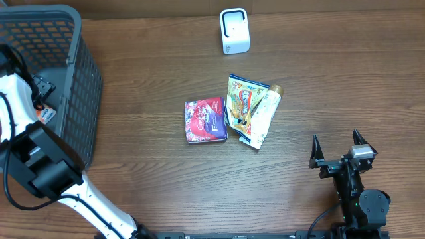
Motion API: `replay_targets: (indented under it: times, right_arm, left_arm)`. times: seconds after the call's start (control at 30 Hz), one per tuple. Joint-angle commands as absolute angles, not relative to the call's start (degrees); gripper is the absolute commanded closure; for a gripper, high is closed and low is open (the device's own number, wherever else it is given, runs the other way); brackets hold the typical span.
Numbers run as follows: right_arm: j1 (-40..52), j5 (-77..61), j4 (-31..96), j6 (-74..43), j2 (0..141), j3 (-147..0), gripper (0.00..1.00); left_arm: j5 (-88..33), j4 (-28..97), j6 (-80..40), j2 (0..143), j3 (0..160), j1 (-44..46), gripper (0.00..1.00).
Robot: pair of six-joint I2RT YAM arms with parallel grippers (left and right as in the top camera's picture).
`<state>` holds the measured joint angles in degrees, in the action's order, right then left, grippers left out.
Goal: Scan the item barcode
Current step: 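Grasp the small orange box with the left gripper, then lift the orange box out and carry it over the purple bag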
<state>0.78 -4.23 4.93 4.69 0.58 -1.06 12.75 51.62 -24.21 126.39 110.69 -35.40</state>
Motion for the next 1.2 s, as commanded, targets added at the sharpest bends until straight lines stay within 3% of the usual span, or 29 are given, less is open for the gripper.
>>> replay_targets:
  times: [0.0,0.33,0.4,0.47,0.7,1.17]
  right_arm:
    - [0.6,-4.0,4.6,4.5,0.2,-0.5,0.0]
    - [0.6,-4.0,4.6,4.5,0.2,-0.5,0.0]
    - [0.6,-4.0,4.6,4.5,0.2,-0.5,0.0]
    - [0.6,-4.0,4.6,4.5,0.2,-0.5,0.0]
    - [0.6,-4.0,4.6,4.5,0.2,-0.5,0.0]
    - [0.6,-4.0,4.6,4.5,0.2,-0.5,0.0]
  left_arm:
    - [14.6,51.6,-22.7,129.1,110.7,-34.5,0.23]
    - [16.6,51.5,-22.7,133.5,110.7,-34.5,0.23]
    - [16.6,51.5,-22.7,133.8,110.7,-34.5,0.27]
    - [16.6,51.2,-22.7,134.0,110.7,-34.5,0.35]
    - [16.5,51.7,-22.0,134.0,110.7,-34.5,0.96]
    - [8.3,60.4,-21.9,125.1,116.7,-34.5,0.96]
